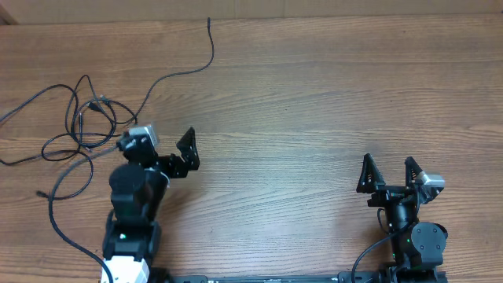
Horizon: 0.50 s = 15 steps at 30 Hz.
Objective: Untangle cables
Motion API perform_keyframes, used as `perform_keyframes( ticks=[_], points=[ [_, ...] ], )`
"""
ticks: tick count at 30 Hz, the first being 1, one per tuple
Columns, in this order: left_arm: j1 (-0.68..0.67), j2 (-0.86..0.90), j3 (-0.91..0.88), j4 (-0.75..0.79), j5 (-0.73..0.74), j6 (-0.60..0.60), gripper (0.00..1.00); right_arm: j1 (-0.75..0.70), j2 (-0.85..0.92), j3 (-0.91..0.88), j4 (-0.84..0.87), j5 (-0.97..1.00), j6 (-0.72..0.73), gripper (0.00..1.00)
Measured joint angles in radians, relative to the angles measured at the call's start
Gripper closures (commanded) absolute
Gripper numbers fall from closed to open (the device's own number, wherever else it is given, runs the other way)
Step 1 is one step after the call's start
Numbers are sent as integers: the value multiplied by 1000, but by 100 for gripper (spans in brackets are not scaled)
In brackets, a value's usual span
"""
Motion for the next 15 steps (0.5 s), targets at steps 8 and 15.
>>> perform_keyframes(
  ticks=[8,15],
  points=[
    [0,-80,-176,180,-1,6,0,0,0,0,1,0,0,0],
    [0,-141,-300,214,-13,6,0,0,0,0,0,0,0,0]
  ],
)
